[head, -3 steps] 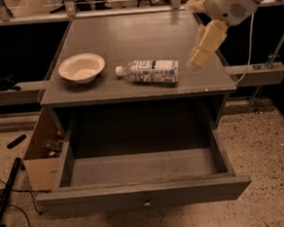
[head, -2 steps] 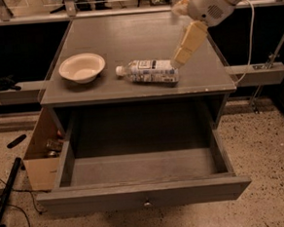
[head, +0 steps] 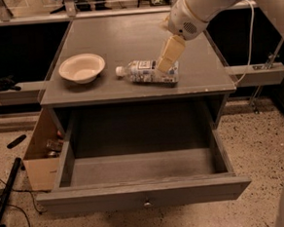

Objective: Place blue plastic bottle into top drawer

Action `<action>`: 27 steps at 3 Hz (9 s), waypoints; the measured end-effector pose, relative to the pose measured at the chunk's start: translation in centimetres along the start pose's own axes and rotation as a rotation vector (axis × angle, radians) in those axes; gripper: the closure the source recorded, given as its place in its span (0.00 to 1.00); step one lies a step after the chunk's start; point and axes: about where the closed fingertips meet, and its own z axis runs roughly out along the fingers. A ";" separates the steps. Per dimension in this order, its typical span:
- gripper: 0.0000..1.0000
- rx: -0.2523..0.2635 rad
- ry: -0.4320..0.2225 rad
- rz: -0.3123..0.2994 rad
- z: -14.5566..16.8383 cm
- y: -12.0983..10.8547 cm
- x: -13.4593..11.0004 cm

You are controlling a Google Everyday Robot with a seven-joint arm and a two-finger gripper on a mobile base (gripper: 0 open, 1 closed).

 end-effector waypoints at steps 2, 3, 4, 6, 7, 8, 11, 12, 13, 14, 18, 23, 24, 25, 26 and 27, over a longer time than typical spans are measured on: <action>0.00 -0.023 0.009 0.028 3.3 -0.6 2.7; 0.00 -0.034 0.017 0.052 5.6 -1.9 6.5; 0.00 -0.035 0.018 0.052 5.6 -1.9 6.6; 0.45 -0.035 0.018 0.052 5.6 -1.9 6.6; 0.69 -0.035 0.018 0.052 5.6 -1.9 6.6; 1.00 -0.035 0.018 0.052 5.6 -1.9 6.6; 1.00 0.007 -0.022 0.091 -0.4 -0.1 8.4; 1.00 0.058 -0.065 0.145 -6.3 3.4 9.9; 1.00 0.072 -0.089 0.212 -8.5 7.7 11.6; 1.00 0.061 -0.118 0.328 -9.5 13.5 13.4; 1.00 -0.102 -0.060 0.367 2.5 18.5 12.9; 1.00 -0.126 -0.097 0.428 19.6 19.6 15.5; 1.00 -0.112 -0.091 0.410 20.7 18.0 16.0; 0.77 -0.111 -0.091 0.409 20.9 17.8 16.1; 0.55 -0.111 -0.091 0.409 20.9 17.8 16.1; 0.31 -0.111 -0.091 0.408 20.9 17.8 16.1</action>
Offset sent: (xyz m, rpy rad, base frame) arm 0.0243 -0.0148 -0.0604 -0.0030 0.0469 -0.0220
